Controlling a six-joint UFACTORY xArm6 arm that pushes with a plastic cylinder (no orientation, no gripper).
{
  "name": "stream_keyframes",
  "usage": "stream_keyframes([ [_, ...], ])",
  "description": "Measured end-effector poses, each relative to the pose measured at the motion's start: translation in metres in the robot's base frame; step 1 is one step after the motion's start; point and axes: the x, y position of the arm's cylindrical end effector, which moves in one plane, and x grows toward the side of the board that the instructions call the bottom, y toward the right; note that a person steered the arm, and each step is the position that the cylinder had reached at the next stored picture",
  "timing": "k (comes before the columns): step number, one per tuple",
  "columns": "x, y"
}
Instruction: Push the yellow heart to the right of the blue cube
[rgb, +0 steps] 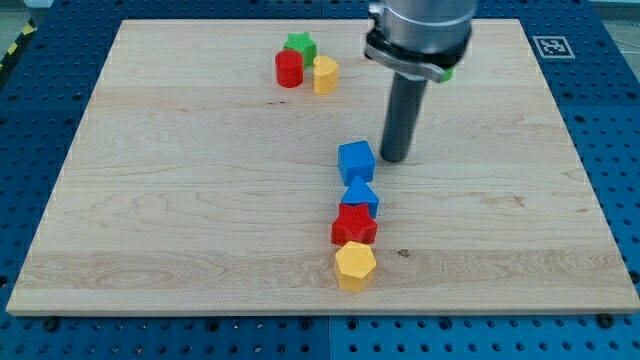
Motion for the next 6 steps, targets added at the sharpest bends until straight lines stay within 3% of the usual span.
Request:
stream_keyframes([
  [1, -0.014, -0.016],
  [2, 0.017, -0.016],
  [3, 0.019, -0.016],
  [6, -0.021, 0.015],
])
